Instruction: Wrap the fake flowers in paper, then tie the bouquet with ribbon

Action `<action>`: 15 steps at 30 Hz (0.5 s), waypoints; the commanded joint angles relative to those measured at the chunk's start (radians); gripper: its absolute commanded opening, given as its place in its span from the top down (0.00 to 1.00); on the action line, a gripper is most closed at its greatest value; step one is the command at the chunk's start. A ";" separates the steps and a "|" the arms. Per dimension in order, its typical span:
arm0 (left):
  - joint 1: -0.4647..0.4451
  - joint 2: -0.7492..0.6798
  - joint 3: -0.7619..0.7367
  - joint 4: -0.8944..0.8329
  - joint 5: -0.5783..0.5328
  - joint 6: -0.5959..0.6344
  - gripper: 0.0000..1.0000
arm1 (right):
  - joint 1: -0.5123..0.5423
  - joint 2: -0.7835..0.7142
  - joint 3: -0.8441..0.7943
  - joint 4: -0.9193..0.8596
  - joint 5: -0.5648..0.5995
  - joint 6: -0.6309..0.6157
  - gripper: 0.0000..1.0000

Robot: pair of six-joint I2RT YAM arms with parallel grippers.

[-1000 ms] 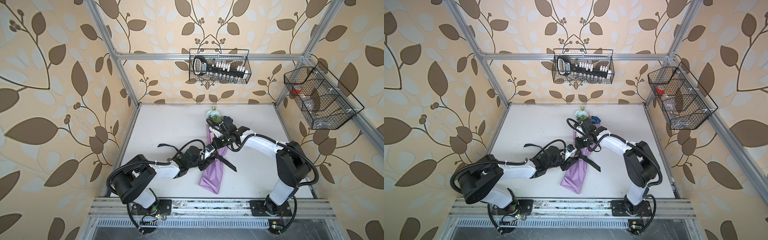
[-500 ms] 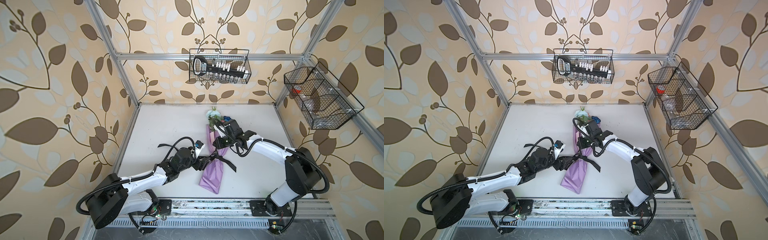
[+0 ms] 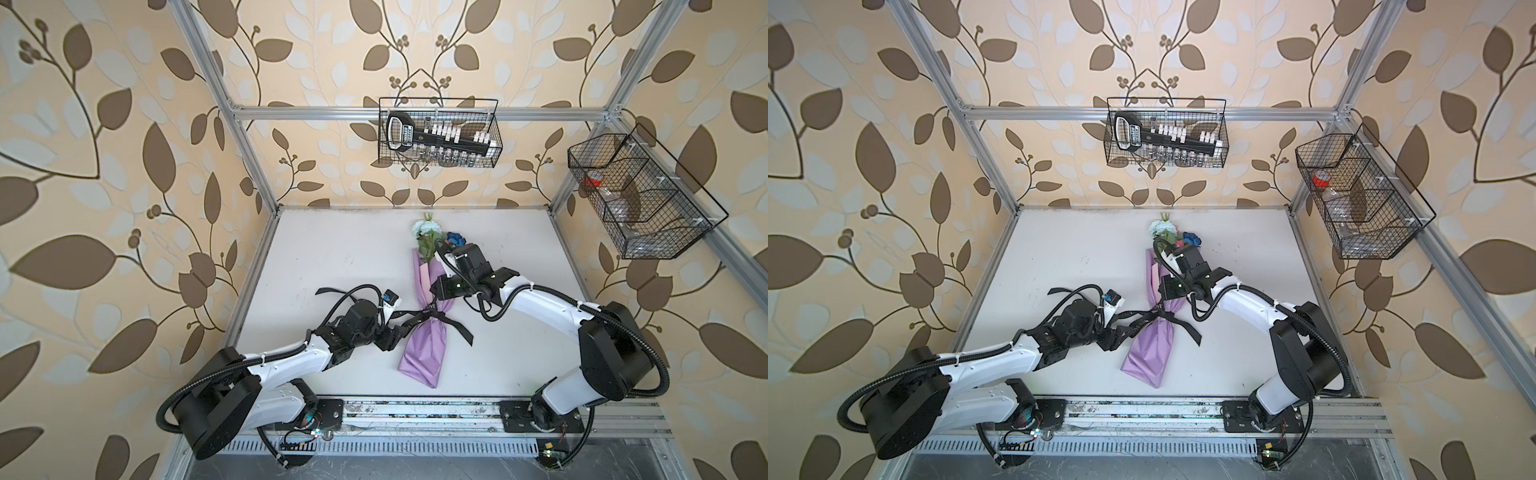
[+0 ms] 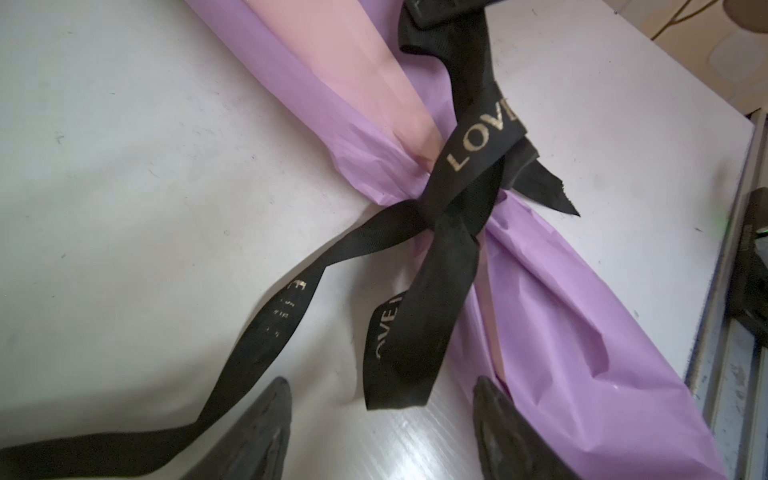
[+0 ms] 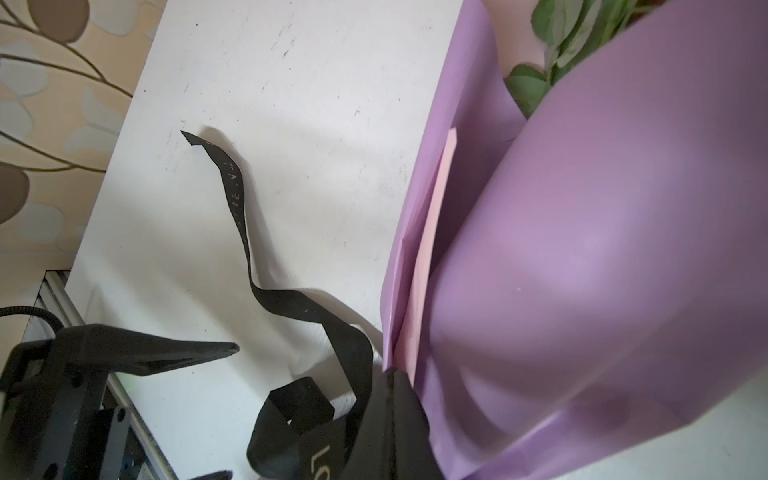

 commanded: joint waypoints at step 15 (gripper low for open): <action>0.006 0.175 0.189 -0.030 0.057 0.051 0.46 | -0.038 -0.086 -0.098 0.070 0.027 0.073 1.00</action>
